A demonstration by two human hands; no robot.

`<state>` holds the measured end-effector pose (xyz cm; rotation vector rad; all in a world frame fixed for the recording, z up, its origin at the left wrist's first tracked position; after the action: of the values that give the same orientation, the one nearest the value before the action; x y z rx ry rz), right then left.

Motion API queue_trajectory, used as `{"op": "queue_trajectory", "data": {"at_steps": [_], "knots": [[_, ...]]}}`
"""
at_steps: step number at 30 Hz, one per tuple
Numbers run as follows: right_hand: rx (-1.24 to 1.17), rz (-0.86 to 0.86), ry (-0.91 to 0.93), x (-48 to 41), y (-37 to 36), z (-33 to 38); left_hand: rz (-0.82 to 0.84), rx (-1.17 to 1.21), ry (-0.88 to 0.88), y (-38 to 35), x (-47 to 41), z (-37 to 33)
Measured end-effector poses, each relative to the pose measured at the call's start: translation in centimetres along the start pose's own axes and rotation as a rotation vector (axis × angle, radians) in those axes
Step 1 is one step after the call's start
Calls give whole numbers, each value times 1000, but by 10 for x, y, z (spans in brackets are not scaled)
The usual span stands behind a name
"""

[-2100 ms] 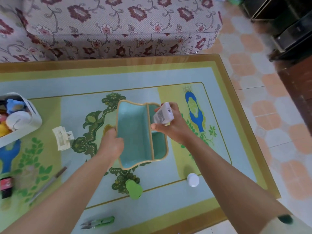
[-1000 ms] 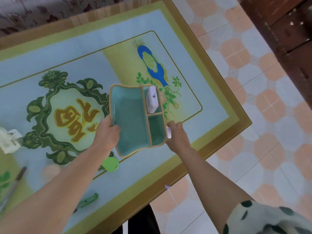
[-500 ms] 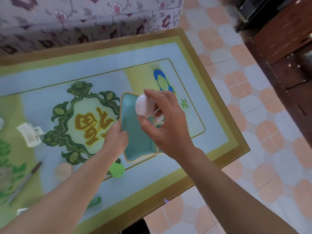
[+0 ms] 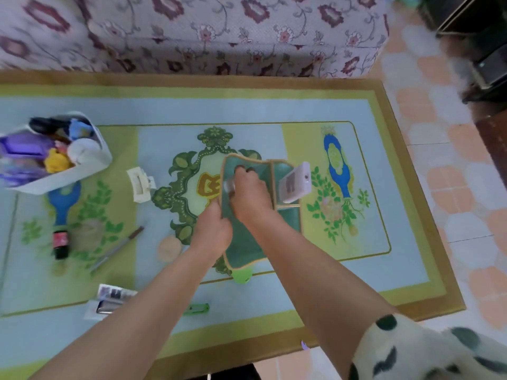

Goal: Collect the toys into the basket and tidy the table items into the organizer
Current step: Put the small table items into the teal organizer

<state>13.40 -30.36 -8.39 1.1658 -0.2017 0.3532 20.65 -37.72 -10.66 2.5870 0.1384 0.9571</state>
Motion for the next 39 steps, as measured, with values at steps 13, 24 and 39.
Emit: {"op": "queue_trajectory", "data": {"at_steps": [13,24,39], "knots": [[-246,-79,238,37,-12,77,-47,112,85,79,-6,46],[-421,-515,126,89,6,-10,-71,-31,84,92,-16,62],[-60,-109,-410,32,-91,-123,-48,79,105,50,-45,89]]}}
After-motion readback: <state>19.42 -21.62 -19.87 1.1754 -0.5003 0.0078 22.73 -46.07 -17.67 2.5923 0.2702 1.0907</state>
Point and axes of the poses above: each hand's wrist, its own x-axis away from the middle knuckle, its own y-axis out of the back of the hand, z = x × y, the point moved 4 cm from there along -x, towards the middle knuckle, and after that the axes turned 3 degrees about -x, right-handed, at the moved point
